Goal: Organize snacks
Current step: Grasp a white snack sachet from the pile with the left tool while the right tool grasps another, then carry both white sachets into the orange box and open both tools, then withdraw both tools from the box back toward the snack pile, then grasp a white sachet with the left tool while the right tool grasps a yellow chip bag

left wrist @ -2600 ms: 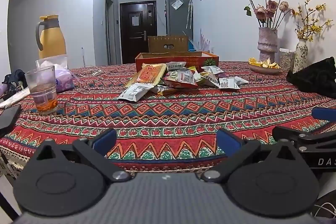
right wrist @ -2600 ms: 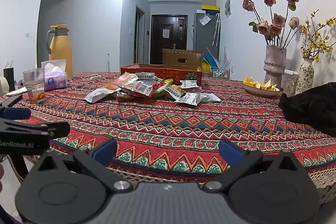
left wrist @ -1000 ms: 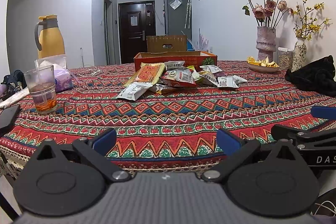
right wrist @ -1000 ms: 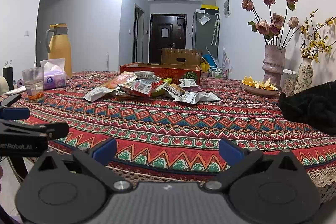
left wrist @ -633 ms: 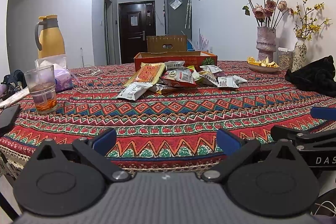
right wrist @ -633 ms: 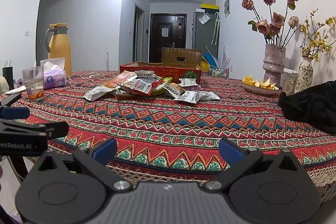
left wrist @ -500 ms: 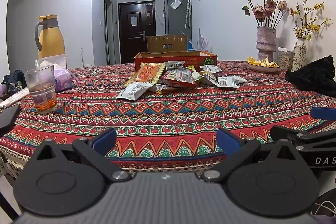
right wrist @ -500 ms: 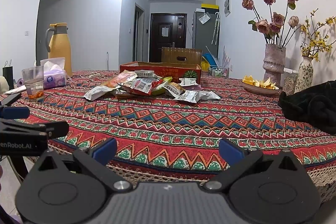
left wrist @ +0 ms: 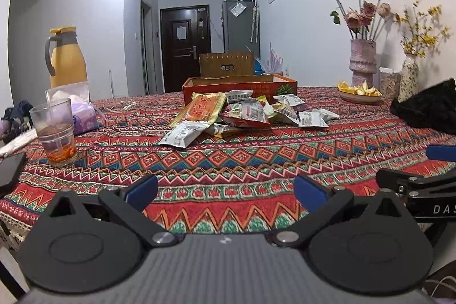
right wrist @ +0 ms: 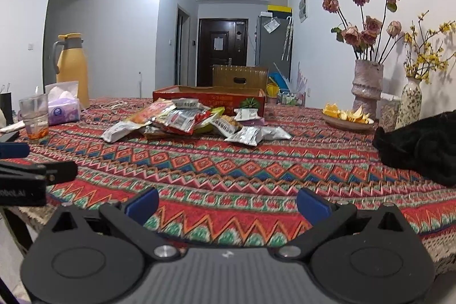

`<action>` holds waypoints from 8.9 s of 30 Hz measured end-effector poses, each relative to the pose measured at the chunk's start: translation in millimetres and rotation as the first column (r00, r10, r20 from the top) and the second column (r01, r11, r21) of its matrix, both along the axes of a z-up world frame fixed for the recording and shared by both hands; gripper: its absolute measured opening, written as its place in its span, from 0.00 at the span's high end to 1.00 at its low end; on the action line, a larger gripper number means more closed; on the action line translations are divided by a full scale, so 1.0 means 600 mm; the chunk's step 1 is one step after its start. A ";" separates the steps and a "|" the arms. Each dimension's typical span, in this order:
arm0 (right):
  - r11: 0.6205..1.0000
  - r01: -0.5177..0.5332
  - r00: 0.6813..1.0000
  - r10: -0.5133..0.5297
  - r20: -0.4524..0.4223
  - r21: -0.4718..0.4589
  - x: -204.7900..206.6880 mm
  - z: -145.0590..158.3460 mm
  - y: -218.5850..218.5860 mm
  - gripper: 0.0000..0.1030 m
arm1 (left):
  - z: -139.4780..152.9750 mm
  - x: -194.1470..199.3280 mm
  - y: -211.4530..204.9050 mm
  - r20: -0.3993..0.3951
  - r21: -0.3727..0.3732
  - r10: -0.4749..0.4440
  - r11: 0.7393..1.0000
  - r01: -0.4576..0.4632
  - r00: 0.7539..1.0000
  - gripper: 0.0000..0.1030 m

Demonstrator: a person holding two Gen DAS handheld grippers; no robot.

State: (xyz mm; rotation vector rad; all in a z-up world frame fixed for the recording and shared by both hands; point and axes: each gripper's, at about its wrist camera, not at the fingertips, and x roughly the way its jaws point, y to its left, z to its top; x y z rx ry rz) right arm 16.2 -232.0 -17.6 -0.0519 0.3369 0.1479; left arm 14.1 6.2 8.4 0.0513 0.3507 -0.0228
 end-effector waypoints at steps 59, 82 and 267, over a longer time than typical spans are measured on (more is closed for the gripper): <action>0.998 -0.039 0.954 0.051 -0.295 0.046 0.299 0.026 -0.013 0.61 | 0.033 0.255 0.074 -0.331 -0.142 -0.064 0.990 0.017 0.941 0.62; 0.980 -0.119 0.981 0.141 -0.134 0.159 0.310 0.142 -0.098 0.61 | 0.186 0.342 0.041 -0.148 -0.133 -0.020 0.991 0.000 0.989 0.62; 0.977 -0.141 0.961 0.174 -0.215 0.161 0.203 0.076 -0.012 0.62 | 0.122 0.175 0.015 -0.105 -0.196 -0.080 0.979 0.058 0.991 0.52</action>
